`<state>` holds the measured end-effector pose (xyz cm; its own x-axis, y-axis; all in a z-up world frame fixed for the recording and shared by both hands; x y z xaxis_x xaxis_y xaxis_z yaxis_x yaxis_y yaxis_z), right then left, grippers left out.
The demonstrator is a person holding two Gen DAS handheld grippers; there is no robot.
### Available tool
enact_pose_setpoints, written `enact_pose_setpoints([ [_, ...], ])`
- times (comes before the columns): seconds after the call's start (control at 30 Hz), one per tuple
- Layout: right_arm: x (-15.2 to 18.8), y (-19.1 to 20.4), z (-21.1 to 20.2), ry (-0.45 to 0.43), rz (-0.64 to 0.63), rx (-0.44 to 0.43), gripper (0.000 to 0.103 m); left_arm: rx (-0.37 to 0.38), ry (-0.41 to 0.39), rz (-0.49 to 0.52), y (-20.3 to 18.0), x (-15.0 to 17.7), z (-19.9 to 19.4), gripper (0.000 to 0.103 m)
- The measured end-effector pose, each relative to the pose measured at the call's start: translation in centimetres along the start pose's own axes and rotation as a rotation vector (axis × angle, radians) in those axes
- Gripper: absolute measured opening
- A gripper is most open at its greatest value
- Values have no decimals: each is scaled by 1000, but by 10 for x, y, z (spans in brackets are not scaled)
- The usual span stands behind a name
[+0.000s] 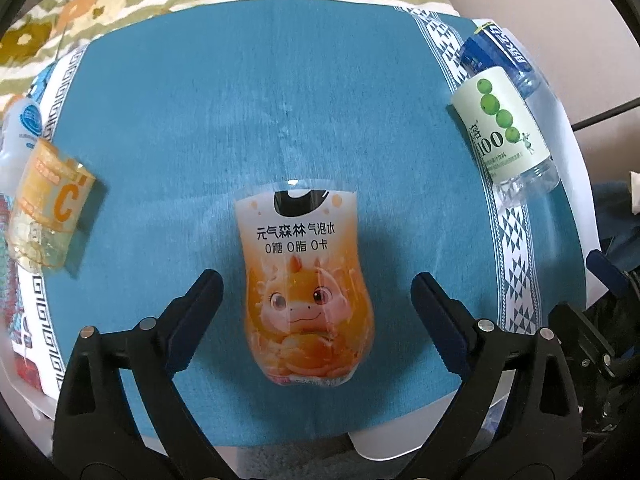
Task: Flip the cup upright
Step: 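Lift the orange-print cup with the left tool toward the right tool, then grasp the cup with the right tool, turning it opening-up, while the left tool releases it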
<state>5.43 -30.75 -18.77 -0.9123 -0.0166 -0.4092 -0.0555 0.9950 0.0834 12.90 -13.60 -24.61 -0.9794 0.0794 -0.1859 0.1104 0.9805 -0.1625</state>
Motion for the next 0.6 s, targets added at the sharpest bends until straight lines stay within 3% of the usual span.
enact_pose_setpoints([
  [0.23,-2,-4,-6,-8,-11,-7,103,-17,-29,-17,5,5,-17,100],
  [0.5,-35,4,-31,-24,-74,-66,103,-10,-136,-109,25,12,-81,101],
  [0.6,-47,14,-35,-7,-104,-94,103,-41,-170,-126,39,16,-98,103],
])
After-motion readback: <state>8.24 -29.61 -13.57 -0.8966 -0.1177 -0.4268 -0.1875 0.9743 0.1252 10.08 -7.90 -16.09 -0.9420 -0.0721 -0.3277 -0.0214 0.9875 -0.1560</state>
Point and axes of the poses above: each gripper's, at about its wrist camera, not at the fingertips, and z roughly the way its jaws point, y to its left, x to its underside, the point moved 5 cm from there along z, roughly the way its jaws point, and after that the axes turned 3 degrees about -z, right-handed, at the moved point
